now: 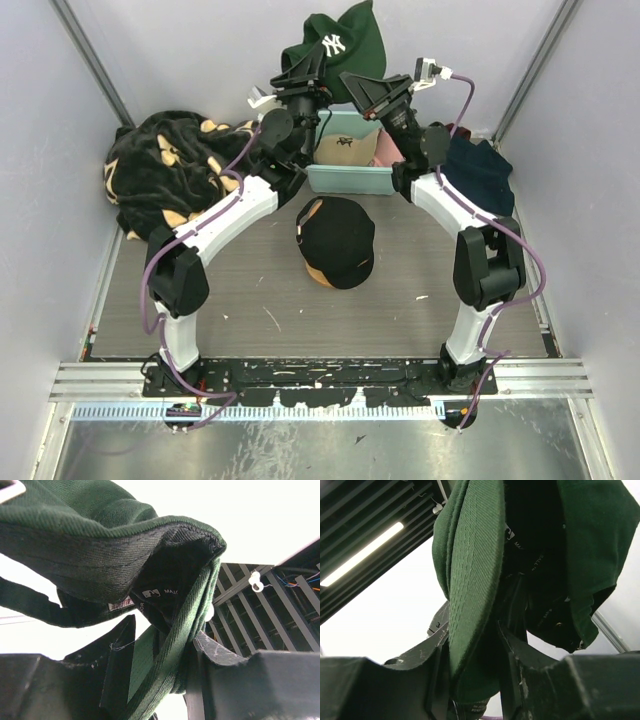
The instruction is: Stack the hats
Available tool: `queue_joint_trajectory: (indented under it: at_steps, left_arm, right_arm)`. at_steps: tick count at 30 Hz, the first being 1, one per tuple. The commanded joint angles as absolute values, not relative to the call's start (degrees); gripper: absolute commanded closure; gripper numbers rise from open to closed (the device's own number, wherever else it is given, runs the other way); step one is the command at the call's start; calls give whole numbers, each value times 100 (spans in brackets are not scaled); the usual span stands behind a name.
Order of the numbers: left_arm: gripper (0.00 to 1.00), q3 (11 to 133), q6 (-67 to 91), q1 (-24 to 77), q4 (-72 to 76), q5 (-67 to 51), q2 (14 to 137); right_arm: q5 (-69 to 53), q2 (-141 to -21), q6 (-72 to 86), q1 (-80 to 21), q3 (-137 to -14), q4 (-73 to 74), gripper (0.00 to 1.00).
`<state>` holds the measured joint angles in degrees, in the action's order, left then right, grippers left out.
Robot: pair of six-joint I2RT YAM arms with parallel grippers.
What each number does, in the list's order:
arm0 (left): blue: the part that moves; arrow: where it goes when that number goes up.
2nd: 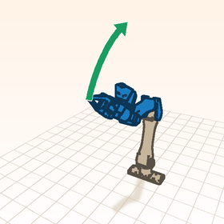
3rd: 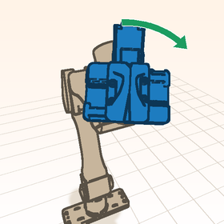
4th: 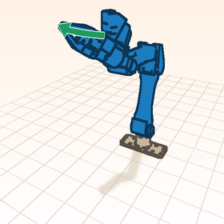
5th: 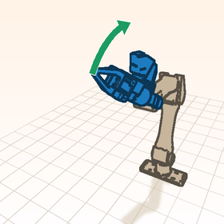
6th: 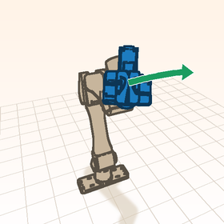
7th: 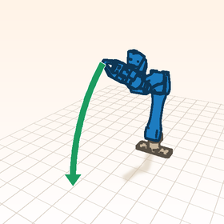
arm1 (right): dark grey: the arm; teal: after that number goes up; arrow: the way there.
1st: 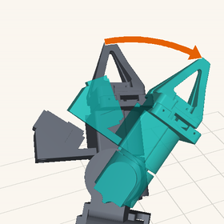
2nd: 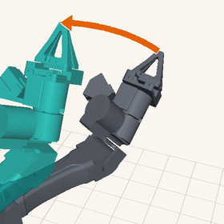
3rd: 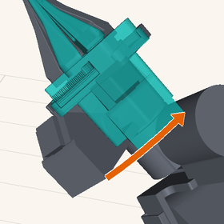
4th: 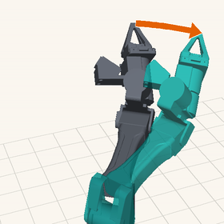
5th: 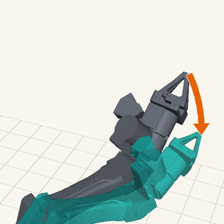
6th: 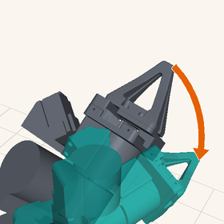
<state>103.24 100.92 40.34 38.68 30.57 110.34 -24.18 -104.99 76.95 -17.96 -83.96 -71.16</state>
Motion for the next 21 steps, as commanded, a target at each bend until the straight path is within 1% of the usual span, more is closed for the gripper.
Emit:
queue_joint_trajectory:
  at_steps: [1, 9, 14, 21]
  left_arm:
    - [98, 10735, 9950, 4021, 4227, 3199, 11056]
    - [98, 10669, 9898, 4018, 4347, 3286, 10985]
    - [98, 10573, 9873, 4017, 4467, 3338, 10951]
    - [98, 10528, 9853, 4016, 4617, 3365, 10939]
  right_arm:
    - [-2382, -10166, 7622, -1815, -8368, -7321, 58]
    - [-2381, -10044, 7554, -1804, -8265, -7288, 61]
    - [-2348, -9973, 7532, -1789, -8169, -7293, 65]
    - [-2312, -9923, 7508, -1747, -8163, -7275, 66]
